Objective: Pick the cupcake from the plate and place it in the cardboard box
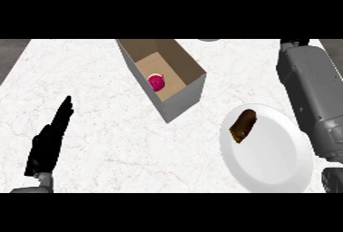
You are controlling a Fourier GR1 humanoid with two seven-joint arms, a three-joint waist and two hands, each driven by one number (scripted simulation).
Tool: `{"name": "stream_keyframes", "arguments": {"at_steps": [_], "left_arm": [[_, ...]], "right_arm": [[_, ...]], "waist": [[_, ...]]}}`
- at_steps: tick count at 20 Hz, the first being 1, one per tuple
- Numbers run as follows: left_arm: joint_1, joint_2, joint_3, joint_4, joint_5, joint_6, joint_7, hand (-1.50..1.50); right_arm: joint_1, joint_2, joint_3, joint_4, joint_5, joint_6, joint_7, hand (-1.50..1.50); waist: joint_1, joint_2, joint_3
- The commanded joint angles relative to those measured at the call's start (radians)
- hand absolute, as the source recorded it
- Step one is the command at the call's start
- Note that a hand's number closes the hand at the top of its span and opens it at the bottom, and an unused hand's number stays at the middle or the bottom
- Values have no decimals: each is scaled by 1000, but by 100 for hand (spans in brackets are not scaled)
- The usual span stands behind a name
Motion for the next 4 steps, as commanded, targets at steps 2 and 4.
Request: {"name": "stream_keyframes", "arguments": {"at_steps": [2,4], "left_arm": [[30,-4,-10,-38,-8,-11,18,0],[19,-8,-15,-83,-18,0,76,0]], "right_arm": [[97,-124,-36,-21,-52,163,-53,-150],[120,-174,-36,-13,-59,245,-59,-150]], "waist": [[-2,-2,0],[0,-2,0]]}}
